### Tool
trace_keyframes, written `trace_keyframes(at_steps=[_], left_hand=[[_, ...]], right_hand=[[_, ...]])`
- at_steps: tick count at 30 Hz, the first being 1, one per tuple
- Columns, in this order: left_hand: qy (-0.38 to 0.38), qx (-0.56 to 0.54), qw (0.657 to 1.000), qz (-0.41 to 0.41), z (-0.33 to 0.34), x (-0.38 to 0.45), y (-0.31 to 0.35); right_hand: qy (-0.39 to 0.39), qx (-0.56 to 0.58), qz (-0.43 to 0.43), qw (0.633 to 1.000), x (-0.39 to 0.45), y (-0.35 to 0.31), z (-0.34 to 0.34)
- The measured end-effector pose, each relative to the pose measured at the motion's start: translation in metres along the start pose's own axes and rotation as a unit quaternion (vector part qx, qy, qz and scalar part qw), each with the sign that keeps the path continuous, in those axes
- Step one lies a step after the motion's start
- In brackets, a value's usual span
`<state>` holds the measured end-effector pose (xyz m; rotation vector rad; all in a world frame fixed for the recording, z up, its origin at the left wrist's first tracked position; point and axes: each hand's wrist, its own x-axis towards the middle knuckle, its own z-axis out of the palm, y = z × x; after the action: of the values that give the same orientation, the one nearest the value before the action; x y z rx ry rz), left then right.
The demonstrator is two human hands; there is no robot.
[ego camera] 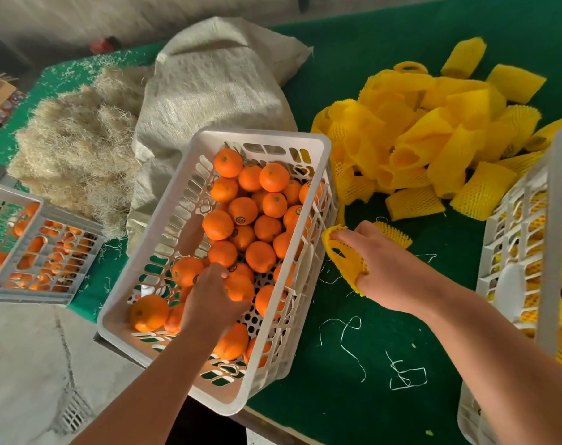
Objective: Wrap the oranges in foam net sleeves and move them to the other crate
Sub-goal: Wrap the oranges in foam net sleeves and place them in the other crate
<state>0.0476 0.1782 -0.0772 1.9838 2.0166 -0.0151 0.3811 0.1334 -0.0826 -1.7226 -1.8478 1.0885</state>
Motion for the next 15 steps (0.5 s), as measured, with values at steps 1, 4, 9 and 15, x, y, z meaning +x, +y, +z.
trace_keyframes(at_steps=[1,4,9,15], left_hand=[[0.015,-0.031,0.999,-0.004,-0.01,-0.003,0.004],[0.047,-0.17,0.984,-0.004,-0.045,-0.017,0.028],[-0.06,-0.377,0.924,0.024,-0.09,-0.058,0.103],[-0.205,-0.47,0.858,0.03,-0.071,-0.091,0.172]], right_hand=[[0.002,0.002,0.0,1.0,0.0,-0.001,0.0],[0.015,0.002,-0.006,1.0,-0.001,-0.003,0.002],[0.031,-0.003,-0.017,0.999,-0.003,-0.006,-0.001],[0.065,0.066,-0.061,0.994,-0.008,-0.017,-0.011]])
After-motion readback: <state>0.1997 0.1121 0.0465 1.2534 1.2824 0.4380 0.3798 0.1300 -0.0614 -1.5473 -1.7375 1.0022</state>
